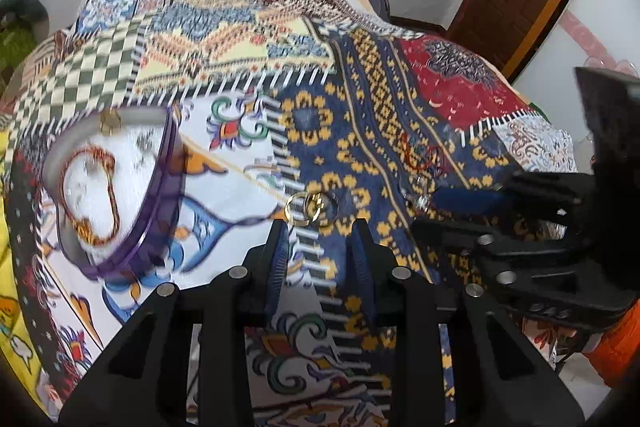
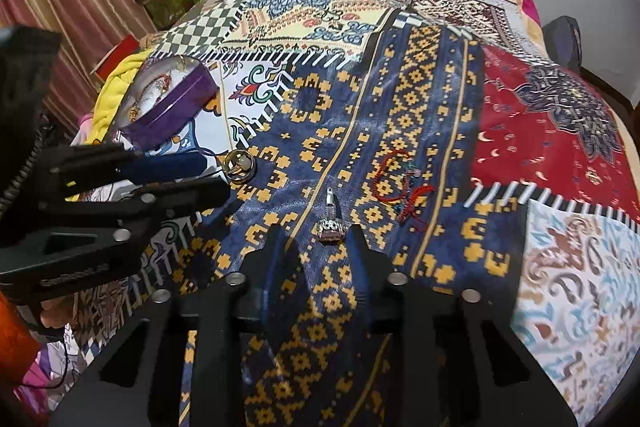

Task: Organize jewelry
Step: 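Grasp a silver charm with the right tool while the left tool grasps a gold ring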

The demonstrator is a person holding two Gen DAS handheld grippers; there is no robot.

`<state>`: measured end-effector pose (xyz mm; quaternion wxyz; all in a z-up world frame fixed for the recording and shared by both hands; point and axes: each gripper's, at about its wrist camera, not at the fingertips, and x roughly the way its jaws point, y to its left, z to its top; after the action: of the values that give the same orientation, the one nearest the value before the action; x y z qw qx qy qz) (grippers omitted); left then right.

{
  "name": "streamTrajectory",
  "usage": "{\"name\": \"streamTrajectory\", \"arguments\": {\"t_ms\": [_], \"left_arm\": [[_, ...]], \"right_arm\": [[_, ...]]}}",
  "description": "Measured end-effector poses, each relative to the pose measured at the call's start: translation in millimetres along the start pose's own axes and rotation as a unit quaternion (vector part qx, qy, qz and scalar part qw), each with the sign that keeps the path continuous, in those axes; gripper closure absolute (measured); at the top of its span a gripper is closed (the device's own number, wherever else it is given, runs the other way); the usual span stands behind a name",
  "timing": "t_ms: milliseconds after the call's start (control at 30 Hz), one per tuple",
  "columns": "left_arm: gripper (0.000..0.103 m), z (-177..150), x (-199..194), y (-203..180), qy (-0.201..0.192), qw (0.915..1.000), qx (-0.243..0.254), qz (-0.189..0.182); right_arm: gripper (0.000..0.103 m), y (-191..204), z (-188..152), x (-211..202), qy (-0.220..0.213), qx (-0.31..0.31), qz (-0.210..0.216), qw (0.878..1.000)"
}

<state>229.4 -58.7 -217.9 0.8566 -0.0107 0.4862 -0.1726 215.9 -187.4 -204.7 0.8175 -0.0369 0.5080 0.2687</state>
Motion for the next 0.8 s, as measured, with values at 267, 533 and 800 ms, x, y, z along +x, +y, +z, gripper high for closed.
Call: {"name": "streamTrajectory", "arguments": {"t_ms": [267, 533, 800], "left_arm": [[0.071, 8, 17, -8, 0.006, 0.9993, 0.028, 0.024], [0.074, 5, 22, -17, -0.005, 0.9962, 0.062, 0.061], [0.086, 8, 15, -22, -0.013, 0.9964, 0.063, 0.054]], "right_arm": [[0.089, -2, 1, 5, -0.005, 0.006, -0.006, 1.000], [0.089, -11, 0, -9, -0.024, 0.027, 0.002, 0.999], [0.089, -19, -2, -24, -0.038, 0.041, -0.002, 0.998]]}}
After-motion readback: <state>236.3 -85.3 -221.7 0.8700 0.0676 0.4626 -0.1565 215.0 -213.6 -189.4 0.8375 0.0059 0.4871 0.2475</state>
